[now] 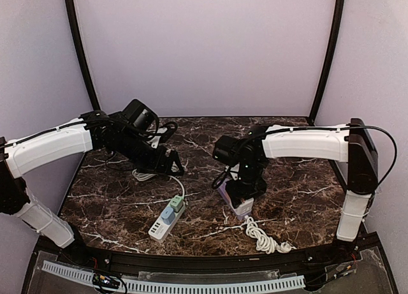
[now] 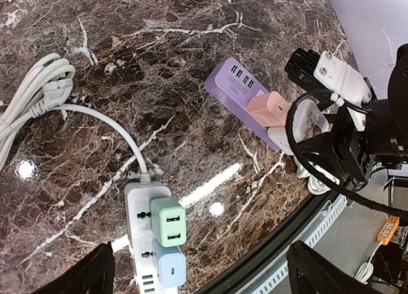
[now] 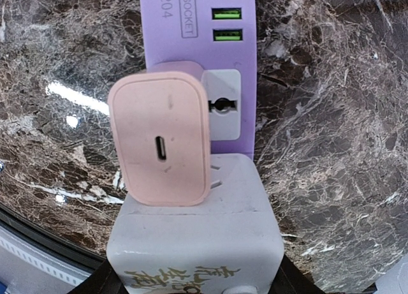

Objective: Insert the plug

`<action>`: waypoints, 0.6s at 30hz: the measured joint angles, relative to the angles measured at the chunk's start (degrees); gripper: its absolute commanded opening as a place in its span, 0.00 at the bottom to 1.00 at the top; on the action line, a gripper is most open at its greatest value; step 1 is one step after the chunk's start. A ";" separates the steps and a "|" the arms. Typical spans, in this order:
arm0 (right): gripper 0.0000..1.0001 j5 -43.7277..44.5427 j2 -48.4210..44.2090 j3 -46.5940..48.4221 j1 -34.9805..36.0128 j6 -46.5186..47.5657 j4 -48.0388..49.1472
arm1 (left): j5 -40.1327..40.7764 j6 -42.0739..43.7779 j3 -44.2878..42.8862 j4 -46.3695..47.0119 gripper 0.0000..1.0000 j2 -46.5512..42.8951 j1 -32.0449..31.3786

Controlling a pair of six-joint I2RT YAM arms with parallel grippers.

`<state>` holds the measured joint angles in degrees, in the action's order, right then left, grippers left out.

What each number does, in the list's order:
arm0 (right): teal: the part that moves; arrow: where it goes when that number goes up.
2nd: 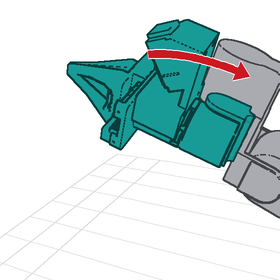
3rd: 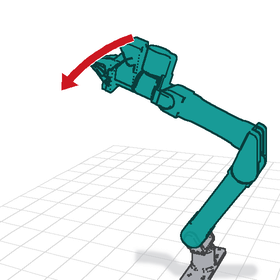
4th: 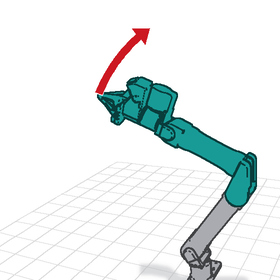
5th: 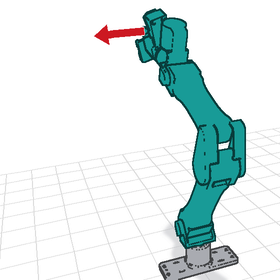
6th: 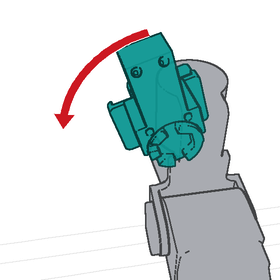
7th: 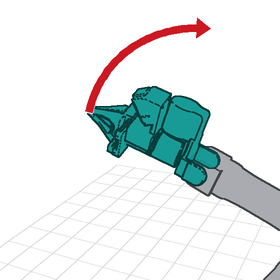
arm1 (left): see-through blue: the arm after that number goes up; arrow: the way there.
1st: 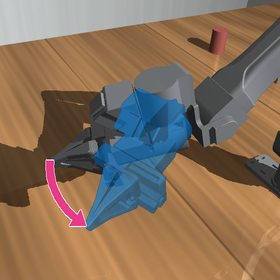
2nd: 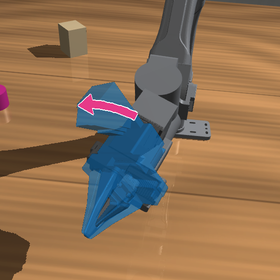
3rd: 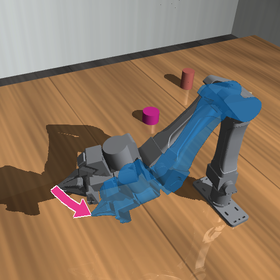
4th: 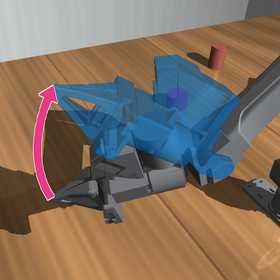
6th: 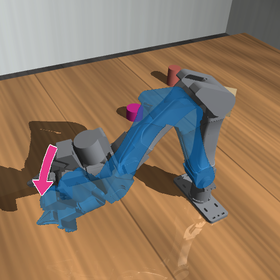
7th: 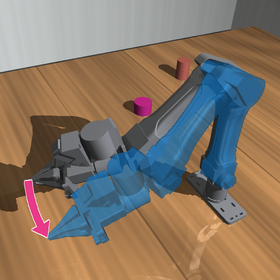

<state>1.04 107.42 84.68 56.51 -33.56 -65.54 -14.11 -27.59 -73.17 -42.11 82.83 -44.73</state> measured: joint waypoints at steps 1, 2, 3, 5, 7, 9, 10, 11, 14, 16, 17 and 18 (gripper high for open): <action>0.00 0.07 0.09 0.09 0.04 0.00 -0.09 | 0.00 0.00 0.00 0.00 0.94 0.00 0.02; 0.00 0.17 0.17 0.17 0.11 -0.04 -0.17 | 0.00 -0.02 0.00 0.00 0.94 0.00 0.02; 0.00 0.26 0.31 0.28 0.15 -0.09 -0.28 | 0.00 -0.02 0.00 0.00 0.94 0.00 0.15; 0.00 0.33 0.48 0.46 0.20 -0.22 -0.42 | 0.00 -0.02 0.00 0.00 0.94 0.02 0.22; 0.00 0.35 0.74 0.68 0.22 -0.42 -0.61 | 0.00 -0.02 0.00 0.00 0.94 0.04 0.22; 0.00 0.44 1.03 0.94 0.31 -0.63 -0.87 | 0.02 -0.02 -0.02 0.00 0.94 0.11 0.22; 0.00 0.55 1.14 1.05 0.39 -0.79 -0.98 | 0.02 -0.02 -0.04 -0.02 0.94 0.17 0.22; 0.00 0.74 1.31 1.20 0.50 -0.94 -1.14 | 0.02 -0.04 -0.09 -0.02 0.94 0.26 0.22; 0.00 1.27 1.88 1.64 0.85 -1.27 -1.68 | 0.04 -0.04 -0.81 -0.04 0.94 0.96 0.22; 0.00 1.68 2.36 1.66 1.11 -1.38 -1.99 | 0.07 -0.04 -1.03 -0.07 0.94 1.29 0.24; 0.00 1.88 2.62 1.66 1.20 -1.46 -2.01 | 0.07 -0.07 -1.07 -0.09 0.94 1.46 0.24; 0.00 2.03 2.71 1.66 1.27 -1.51 -2.01 | 0.09 -0.07 -1.11 -0.09 0.94 1.64 0.24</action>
<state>3.07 110.13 86.35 57.78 -35.07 -67.55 -14.02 -27.66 -74.28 -42.19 84.47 -44.49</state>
